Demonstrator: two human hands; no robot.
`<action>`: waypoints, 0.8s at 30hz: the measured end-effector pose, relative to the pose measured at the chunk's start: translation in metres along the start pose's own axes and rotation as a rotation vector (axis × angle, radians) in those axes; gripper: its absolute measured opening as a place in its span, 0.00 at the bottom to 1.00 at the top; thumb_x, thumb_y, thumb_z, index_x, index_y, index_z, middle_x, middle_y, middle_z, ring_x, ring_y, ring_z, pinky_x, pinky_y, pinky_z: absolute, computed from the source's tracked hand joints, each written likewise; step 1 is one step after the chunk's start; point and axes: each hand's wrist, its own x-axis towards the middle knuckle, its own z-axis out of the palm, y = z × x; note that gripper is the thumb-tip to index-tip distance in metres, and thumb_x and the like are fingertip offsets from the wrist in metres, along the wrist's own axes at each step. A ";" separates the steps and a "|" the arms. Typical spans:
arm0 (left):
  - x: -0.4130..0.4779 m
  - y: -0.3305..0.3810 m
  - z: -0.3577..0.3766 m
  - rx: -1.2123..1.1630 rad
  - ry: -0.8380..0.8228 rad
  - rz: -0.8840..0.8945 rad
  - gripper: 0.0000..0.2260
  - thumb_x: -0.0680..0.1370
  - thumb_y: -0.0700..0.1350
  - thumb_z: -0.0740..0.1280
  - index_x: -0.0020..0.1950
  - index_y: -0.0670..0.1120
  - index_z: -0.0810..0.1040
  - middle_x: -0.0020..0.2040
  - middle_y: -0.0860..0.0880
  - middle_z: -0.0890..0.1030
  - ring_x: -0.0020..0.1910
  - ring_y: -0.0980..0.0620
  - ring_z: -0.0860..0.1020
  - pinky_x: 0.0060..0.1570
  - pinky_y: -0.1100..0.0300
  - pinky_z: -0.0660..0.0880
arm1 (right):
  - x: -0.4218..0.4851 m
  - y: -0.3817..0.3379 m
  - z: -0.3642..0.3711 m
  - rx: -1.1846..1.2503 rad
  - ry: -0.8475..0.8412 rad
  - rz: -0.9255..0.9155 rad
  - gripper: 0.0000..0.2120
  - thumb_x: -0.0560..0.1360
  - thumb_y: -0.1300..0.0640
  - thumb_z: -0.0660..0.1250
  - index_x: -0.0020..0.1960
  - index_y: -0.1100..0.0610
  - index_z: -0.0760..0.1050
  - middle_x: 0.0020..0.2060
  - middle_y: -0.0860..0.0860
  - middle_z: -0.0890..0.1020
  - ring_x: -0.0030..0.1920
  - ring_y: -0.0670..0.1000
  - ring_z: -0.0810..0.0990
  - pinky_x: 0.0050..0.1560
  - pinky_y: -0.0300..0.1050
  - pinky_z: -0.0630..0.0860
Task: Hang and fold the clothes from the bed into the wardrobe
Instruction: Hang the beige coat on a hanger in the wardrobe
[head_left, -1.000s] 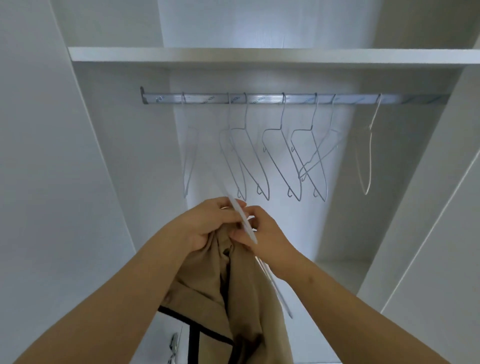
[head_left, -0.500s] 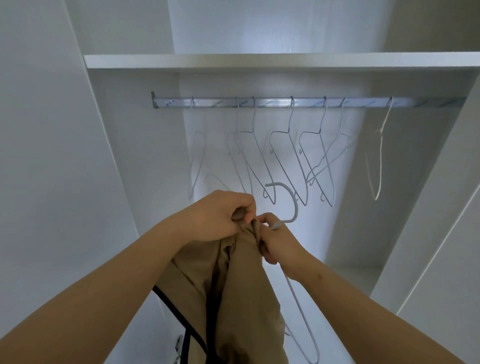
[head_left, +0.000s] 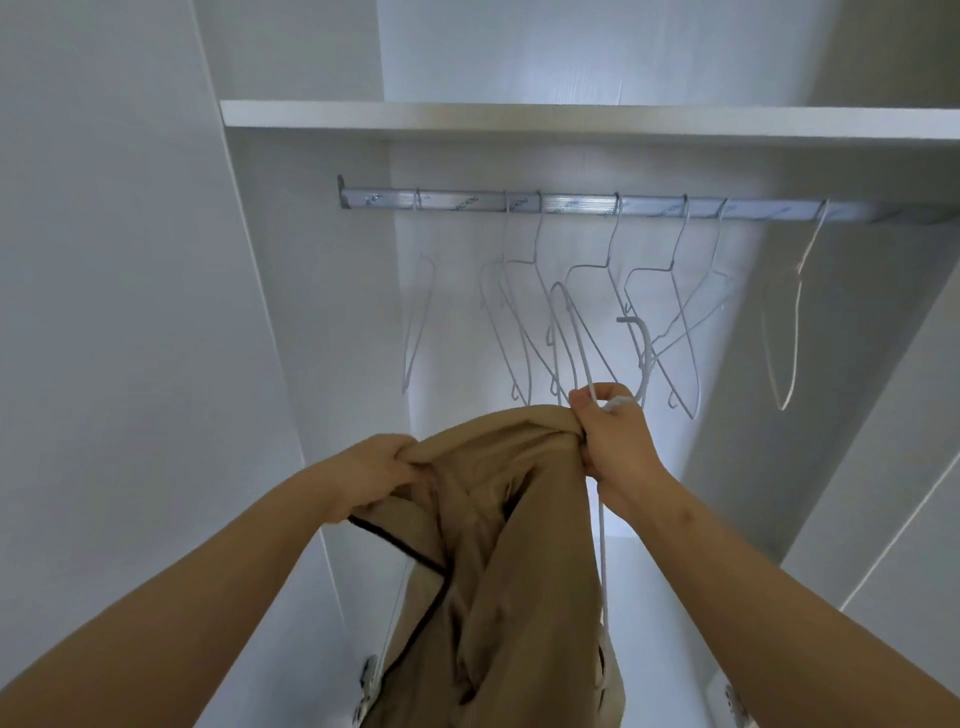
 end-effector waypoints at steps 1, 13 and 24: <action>-0.002 0.003 -0.001 -0.148 0.003 -0.035 0.05 0.78 0.41 0.62 0.47 0.44 0.77 0.43 0.45 0.78 0.40 0.50 0.74 0.35 0.62 0.69 | 0.000 0.002 -0.002 -0.045 -0.001 -0.008 0.06 0.78 0.58 0.61 0.42 0.57 0.70 0.31 0.52 0.69 0.27 0.47 0.67 0.27 0.38 0.66; -0.007 0.075 -0.022 -0.886 -0.121 0.047 0.21 0.71 0.59 0.66 0.25 0.45 0.81 0.28 0.46 0.81 0.28 0.50 0.81 0.29 0.61 0.77 | -0.003 0.008 -0.021 -0.132 0.015 -0.060 0.06 0.78 0.55 0.62 0.43 0.53 0.75 0.30 0.45 0.82 0.17 0.41 0.65 0.18 0.29 0.60; -0.006 0.094 -0.052 -0.783 0.020 -0.013 0.06 0.70 0.45 0.71 0.44 0.44 0.79 0.39 0.43 0.81 0.38 0.46 0.79 0.37 0.55 0.75 | -0.009 0.009 -0.084 0.263 -0.002 -0.006 0.12 0.77 0.56 0.62 0.38 0.57 0.79 0.18 0.45 0.59 0.17 0.44 0.54 0.19 0.31 0.54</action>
